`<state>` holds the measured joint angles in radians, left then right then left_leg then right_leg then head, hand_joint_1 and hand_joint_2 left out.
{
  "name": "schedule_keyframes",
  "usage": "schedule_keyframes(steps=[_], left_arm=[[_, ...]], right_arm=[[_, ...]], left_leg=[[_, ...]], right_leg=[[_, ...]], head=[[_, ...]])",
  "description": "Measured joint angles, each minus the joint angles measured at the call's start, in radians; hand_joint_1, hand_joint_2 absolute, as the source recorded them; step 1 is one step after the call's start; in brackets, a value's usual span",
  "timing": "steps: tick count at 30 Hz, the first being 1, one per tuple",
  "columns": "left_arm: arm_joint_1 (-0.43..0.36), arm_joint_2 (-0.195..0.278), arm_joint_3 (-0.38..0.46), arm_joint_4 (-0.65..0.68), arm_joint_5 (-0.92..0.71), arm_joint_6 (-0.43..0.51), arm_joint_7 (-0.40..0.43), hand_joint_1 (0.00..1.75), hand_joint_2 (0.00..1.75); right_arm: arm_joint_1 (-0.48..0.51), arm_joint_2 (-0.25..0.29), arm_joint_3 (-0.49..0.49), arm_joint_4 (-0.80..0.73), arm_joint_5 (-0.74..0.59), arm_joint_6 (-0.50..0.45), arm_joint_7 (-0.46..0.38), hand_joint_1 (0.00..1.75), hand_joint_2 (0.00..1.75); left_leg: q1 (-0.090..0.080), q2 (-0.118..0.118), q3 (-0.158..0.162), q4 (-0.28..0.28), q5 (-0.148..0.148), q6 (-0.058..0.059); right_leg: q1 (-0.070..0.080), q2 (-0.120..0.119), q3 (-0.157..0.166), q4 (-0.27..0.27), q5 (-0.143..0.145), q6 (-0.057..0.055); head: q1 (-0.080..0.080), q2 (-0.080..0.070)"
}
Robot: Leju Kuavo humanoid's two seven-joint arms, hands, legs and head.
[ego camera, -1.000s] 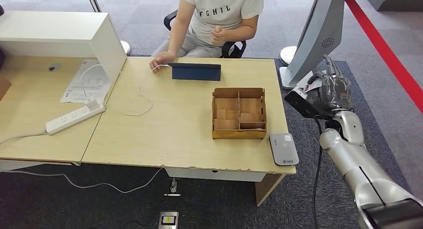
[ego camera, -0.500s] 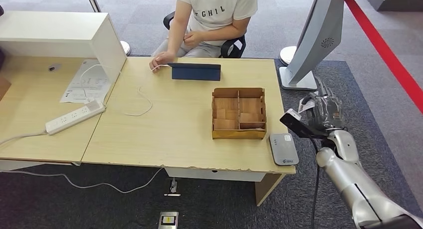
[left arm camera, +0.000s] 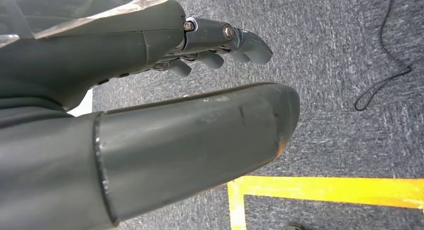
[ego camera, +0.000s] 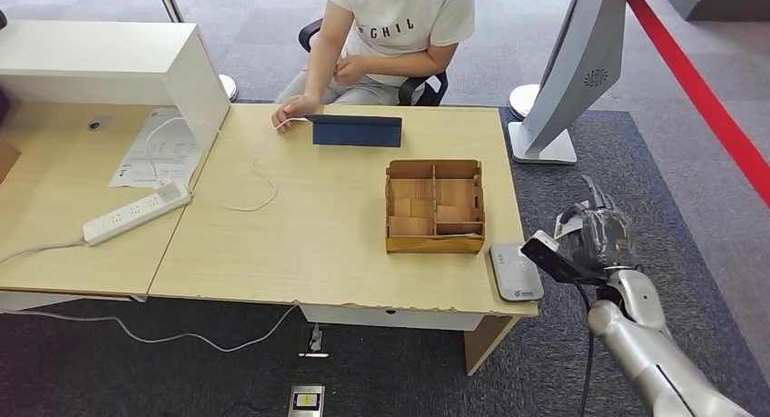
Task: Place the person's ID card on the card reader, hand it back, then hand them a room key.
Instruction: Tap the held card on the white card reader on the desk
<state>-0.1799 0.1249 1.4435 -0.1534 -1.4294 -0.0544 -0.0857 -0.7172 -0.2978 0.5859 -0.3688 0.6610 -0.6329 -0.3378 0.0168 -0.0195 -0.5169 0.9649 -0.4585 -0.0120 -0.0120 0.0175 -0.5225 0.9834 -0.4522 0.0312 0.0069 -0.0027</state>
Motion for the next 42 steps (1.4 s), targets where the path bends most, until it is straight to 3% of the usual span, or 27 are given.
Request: schedule_keyframes(steps=[16, 42], left_arm=[[0.0, 0.021, 0.0, 0.0, -0.003, -0.004, 0.0, 0.0, 0.0], [0.001, 0.016, 0.0, 0.0, -0.002, 0.012, 0.002, 0.0, 0.0]], right_arm=[[0.064, -0.002, 0.005, 0.011, 0.001, -0.009, -0.027, 1.75, 1.75], [0.139, 0.049, 0.018, 0.01, 0.022, -0.019, -0.052, 1.75, 1.75]], left_leg=[[0.0, 0.0, 0.0, 0.0, 0.0, 0.0], [0.0, 0.0, 0.0, 0.0, 0.0, 0.0]], right_leg=[[0.0, 0.0, 0.0, 0.0, 0.0, 0.0], [0.0, 0.0, 0.0, 0.0, 0.0, 0.0]], head=[[0.0, 0.0], [0.0, 0.0]])
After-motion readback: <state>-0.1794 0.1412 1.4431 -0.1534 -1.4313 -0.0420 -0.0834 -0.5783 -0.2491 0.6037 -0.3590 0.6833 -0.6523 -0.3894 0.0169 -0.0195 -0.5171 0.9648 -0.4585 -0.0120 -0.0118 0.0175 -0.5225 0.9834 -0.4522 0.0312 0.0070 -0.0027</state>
